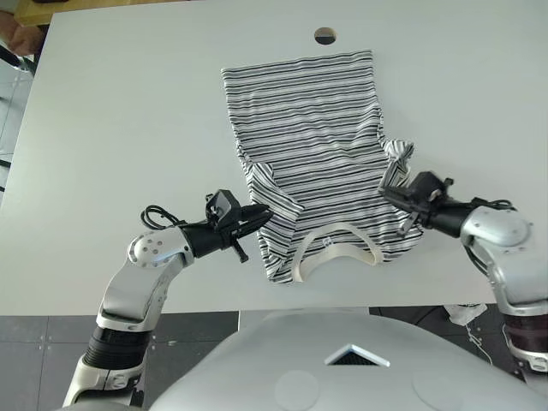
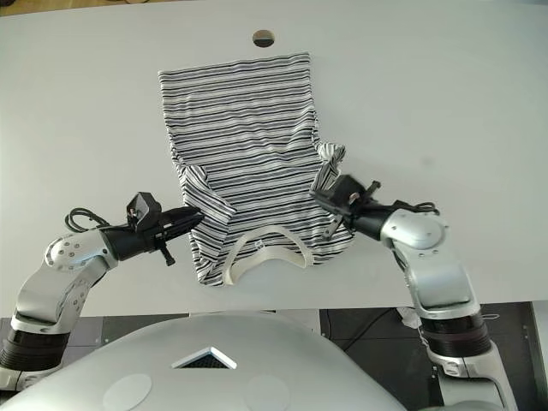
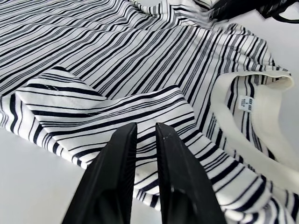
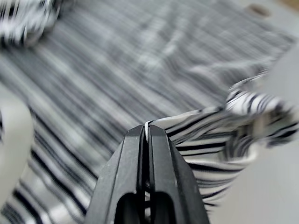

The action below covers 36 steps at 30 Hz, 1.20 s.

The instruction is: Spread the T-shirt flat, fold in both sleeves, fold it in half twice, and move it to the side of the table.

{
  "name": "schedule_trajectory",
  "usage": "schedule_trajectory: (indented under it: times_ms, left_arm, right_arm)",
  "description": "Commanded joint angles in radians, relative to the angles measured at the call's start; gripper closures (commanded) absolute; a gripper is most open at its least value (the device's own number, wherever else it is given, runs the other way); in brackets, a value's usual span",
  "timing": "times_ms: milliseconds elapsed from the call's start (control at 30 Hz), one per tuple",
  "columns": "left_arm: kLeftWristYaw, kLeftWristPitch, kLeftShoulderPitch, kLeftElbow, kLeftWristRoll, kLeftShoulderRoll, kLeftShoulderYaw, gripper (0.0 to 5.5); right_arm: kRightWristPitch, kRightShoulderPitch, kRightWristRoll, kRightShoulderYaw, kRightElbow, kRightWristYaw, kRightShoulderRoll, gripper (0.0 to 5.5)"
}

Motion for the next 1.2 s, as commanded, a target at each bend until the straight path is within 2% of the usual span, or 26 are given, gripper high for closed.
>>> schedule_trajectory:
  times_ms: [33, 67, 200, 333, 433, 533, 633, 700, 800, 867, 1067, 1200]
  left_arm:
    - [0.004, -0.002, -0.019, -0.006, -0.019, 0.001, 0.033, 4.21]
    - [0.004, -0.006, -0.018, -0.003, -0.013, 0.004, 0.032, 3.99]
    - [-0.007, -0.038, -0.007, -0.002, 0.022, 0.021, 0.011, 3.39]
    - [-0.011, -0.115, 0.001, -0.008, 0.11, 0.053, -0.021, 2.78]
    - [-0.003, -0.201, 0.021, -0.012, 0.214, 0.093, -0.047, 2.27]
    - [0.004, -0.276, 0.066, -0.046, 0.293, 0.134, -0.038, 1.71]
    - [0.017, -0.325, 0.066, -0.036, 0.345, 0.165, -0.008, 1.71]
    - [0.023, -0.362, 0.07, -0.022, 0.389, 0.191, 0.012, 1.71]
    - [0.023, -0.415, 0.09, -0.009, 0.443, 0.234, 0.045, 1.71]
    - [0.012, -0.435, 0.113, -0.015, 0.466, 0.254, 0.041, 1.71]
    - [0.005, -0.471, 0.114, -0.021, 0.558, 0.252, -0.043, 1.71]
    - [0.027, -0.5, 0.066, 0.018, 0.611, 0.188, -0.139, 1.71]
  right_arm:
    - [-0.022, -0.044, -0.08, 0.103, 0.032, -0.004, 0.011, 5.4]
    - [-0.019, -0.051, -0.084, 0.119, 0.04, -0.007, 0.027, 5.4]
    - [-0.017, -0.054, -0.087, 0.137, 0.053, -0.021, 0.053, 4.72]
    - [0.001, -0.043, -0.029, 0.088, 0.002, -0.011, 0.054, 4.07]
    - [0.0, -0.041, 0.012, 0.011, -0.06, 0.015, 0.01, 3.51]
    - [-0.028, -0.064, 0.084, -0.137, -0.085, 0.073, -0.064, 3.15]
    - [-0.095, -0.094, 0.145, -0.242, -0.006, 0.126, -0.098, 3.15]
    - [-0.168, -0.122, 0.119, -0.263, 0.1, 0.137, -0.125, 3.15]
    - [-0.498, -0.039, -0.146, -0.179, 0.266, 0.103, -0.252, 3.15]
    - [-0.64, 0.023, -0.253, -0.142, 0.32, 0.068, -0.284, 3.15]
    - [-0.811, 0.103, -0.307, -0.08, 0.346, 0.101, -0.327, 3.15]
    - [-0.894, 0.092, -0.323, -0.016, 0.366, 0.077, -0.282, 3.15]
